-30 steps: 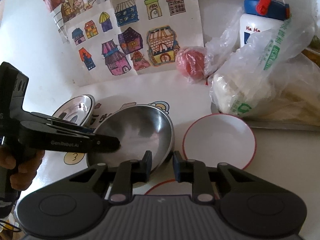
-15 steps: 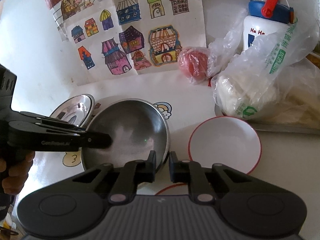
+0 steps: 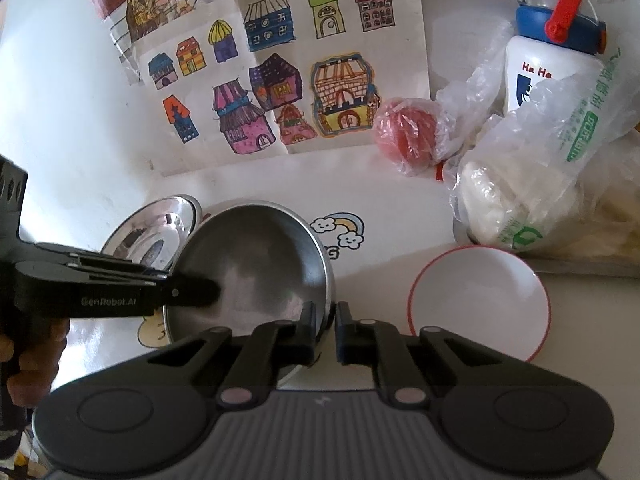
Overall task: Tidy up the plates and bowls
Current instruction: 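Lift the steel bowl with both grippers and carry it over the dish stack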
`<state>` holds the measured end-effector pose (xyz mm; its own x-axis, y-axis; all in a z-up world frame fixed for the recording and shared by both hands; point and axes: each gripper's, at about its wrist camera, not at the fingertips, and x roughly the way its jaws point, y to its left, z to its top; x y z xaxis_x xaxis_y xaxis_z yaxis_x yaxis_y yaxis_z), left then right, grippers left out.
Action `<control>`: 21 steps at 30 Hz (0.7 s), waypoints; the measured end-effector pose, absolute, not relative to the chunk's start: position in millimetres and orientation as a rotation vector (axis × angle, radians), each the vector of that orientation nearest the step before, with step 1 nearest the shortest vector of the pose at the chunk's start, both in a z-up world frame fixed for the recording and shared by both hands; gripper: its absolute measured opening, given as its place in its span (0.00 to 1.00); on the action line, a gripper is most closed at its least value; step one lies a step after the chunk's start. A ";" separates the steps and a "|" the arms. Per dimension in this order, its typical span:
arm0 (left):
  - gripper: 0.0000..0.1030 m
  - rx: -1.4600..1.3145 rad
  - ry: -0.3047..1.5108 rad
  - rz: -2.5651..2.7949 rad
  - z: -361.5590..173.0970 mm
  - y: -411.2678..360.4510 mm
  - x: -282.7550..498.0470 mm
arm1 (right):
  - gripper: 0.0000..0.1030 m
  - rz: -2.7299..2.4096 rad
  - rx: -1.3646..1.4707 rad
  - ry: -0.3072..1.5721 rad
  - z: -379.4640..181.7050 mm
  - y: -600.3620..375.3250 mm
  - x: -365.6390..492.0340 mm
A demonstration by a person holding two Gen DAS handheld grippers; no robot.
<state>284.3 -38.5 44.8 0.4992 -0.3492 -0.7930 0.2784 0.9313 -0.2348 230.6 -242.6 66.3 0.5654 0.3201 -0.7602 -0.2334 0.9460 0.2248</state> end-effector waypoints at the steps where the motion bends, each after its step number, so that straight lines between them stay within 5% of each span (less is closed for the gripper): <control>1: 0.10 -0.079 0.974 -0.380 46.0 -37.0 283.5 | 0.10 0.330 0.108 0.911 67.3 -242.5 231.4; 21: 0.10 -0.132 0.856 -0.199 96.5 47.0 262.4 | 0.09 0.475 0.025 0.854 117.8 -150.9 263.6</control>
